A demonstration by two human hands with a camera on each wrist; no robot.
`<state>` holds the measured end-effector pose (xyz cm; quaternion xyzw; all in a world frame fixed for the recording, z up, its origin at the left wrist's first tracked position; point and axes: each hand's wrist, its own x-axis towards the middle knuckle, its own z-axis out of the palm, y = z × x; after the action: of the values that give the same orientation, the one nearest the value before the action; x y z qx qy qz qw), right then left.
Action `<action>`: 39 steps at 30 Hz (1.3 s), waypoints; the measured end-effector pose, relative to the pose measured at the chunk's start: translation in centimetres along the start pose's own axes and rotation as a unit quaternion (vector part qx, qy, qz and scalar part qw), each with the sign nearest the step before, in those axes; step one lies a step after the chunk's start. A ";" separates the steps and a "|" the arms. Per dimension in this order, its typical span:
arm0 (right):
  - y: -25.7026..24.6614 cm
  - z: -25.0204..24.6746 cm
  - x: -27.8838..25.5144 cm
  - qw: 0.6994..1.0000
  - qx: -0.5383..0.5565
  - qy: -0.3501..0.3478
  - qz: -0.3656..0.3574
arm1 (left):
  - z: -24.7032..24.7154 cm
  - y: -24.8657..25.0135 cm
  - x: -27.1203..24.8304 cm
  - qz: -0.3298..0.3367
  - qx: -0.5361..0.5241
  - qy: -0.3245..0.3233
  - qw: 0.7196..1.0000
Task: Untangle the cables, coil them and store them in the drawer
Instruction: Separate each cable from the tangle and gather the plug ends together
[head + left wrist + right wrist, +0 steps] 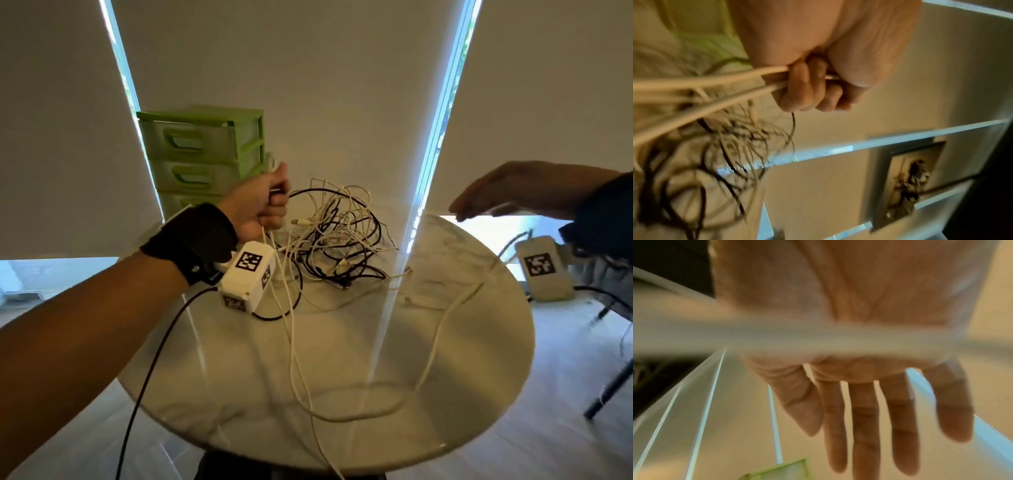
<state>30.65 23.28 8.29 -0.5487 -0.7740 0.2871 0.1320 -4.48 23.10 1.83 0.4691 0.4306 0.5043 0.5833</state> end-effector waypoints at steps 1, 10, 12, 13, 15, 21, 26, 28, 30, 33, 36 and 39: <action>-0.8 0.6 0.0 1.000 0.018 0.016 -0.009 | 1.2 0.3 -0.2 0.012 -0.002 -0.017 1.000; -7.8 8.6 0.7 0.976 0.004 -0.188 -0.113 | 11.2 0.5 -2.2 0.110 -0.085 -0.081 0.987; -7.0 9.3 0.7 0.977 0.068 -0.170 -0.110 | 11.4 0.5 -2.2 0.118 -0.127 -0.078 0.982; -6.5 9.8 0.5 0.971 0.099 -0.189 -0.107 | 11.4 0.5 -2.1 0.119 -0.143 -0.079 0.979; -5.5 11.4 0.2 0.957 0.148 -0.229 -0.100 | 11.9 0.5 -1.9 0.124 -0.161 -0.084 0.976; -2.4 12.9 -1.6 0.947 0.200 -0.238 -0.076 | 11.3 0.8 -0.6 0.111 -0.190 -0.138 0.966; 1.9 8.9 -3.5 0.979 0.117 -0.168 0.010 | 9.1 0.9 0.6 0.080 -0.204 -0.148 0.964; 3.4 7.5 -3.3 0.993 -0.020 -0.109 0.042 | 10.1 -0.1 0.4 0.062 -0.167 -0.167 0.970; 5.0 6.3 -2.3 0.984 -0.164 -0.048 0.045 | 11.6 -1.0 0.3 0.053 -0.144 -0.183 0.971; 7.8 5.7 -0.9 0.977 -0.199 0.053 0.051 | 12.8 -1.7 0.9 0.049 -0.144 -0.194 0.969; 9.9 6.0 0.1 0.980 -0.134 0.136 0.052 | 12.8 -1.9 1.6 0.043 -0.165 -0.178 0.969; 11.4 6.2 0.6 0.975 0.003 0.213 0.067 | 12.4 -2.0 2.1 0.049 -0.166 -0.162 0.972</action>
<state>36.00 24.67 -3.48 -0.6473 -0.6888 0.1740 0.2762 8.21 23.66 2.11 0.4620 0.2172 0.5136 0.6896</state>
